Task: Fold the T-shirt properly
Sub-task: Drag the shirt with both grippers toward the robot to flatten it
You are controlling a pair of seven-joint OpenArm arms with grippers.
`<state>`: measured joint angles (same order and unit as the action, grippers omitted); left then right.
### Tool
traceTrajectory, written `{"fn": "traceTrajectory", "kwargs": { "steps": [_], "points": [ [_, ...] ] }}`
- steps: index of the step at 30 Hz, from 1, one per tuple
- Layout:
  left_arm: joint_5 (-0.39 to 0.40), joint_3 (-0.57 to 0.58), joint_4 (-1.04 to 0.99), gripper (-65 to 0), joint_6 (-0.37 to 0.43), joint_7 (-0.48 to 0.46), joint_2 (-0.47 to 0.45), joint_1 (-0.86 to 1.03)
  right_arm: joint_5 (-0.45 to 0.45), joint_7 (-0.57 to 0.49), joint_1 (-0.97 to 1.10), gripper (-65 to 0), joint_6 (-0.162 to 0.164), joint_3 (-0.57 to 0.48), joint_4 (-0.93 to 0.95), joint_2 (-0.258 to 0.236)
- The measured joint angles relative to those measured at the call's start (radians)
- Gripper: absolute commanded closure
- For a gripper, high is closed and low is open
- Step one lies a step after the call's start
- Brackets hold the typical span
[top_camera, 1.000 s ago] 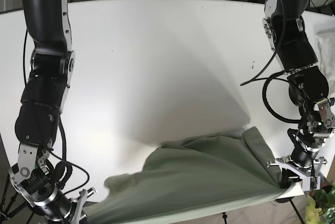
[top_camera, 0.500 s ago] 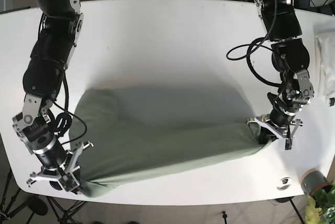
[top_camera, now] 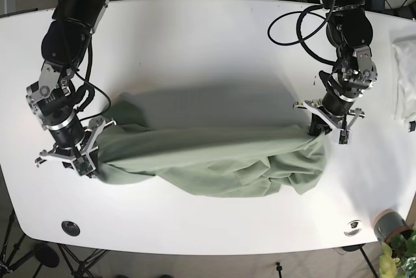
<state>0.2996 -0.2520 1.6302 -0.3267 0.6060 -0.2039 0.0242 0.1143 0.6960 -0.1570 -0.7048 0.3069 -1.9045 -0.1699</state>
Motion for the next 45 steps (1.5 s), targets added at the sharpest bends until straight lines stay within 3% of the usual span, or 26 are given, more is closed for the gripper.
{"fn": "traceTrajectory", "kwargs": {
  "steps": [2,5,9,20,28,36,45],
  "points": [
    [0.003,-0.001,0.024,0.0,0.002,-0.005,0.002,0.039,0.005,-0.004,0.047,0.0,0.003,0.001,-0.022,0.015],
    [0.0,-0.005,0.05,0.0,0.002,-0.001,-0.003,0.102,-0.022,-0.018,0.112,0.0,-0.02,0.037,-0.045,0.041],
    [0.001,-0.007,0.097,0.0,0.002,0.0,-0.004,0.18,-0.006,-0.008,0.166,0.0,-0.001,0.1,-0.05,0.073],
    [0.005,-0.055,0.177,0.0,-0.002,0.0,-0.001,0.375,-0.029,-0.005,0.327,0.0,-0.006,0.191,-0.066,0.156],
    [0.008,-0.116,0.177,0.0,-0.002,-0.009,0.025,0.473,-0.176,-0.008,0.46,0.0,-0.003,0.203,-0.064,0.159],
    [0.009,-0.197,0.177,0.0,-0.007,-0.008,0.09,0.538,-0.209,-0.011,0.514,0.0,-0.003,0.202,-0.053,0.159],
    [0.007,-0.316,0.179,0.0,-0.141,-0.008,0.163,0.575,-0.22,-0.016,0.554,0.0,-0.003,0.202,-0.029,0.158]
  ]
}}
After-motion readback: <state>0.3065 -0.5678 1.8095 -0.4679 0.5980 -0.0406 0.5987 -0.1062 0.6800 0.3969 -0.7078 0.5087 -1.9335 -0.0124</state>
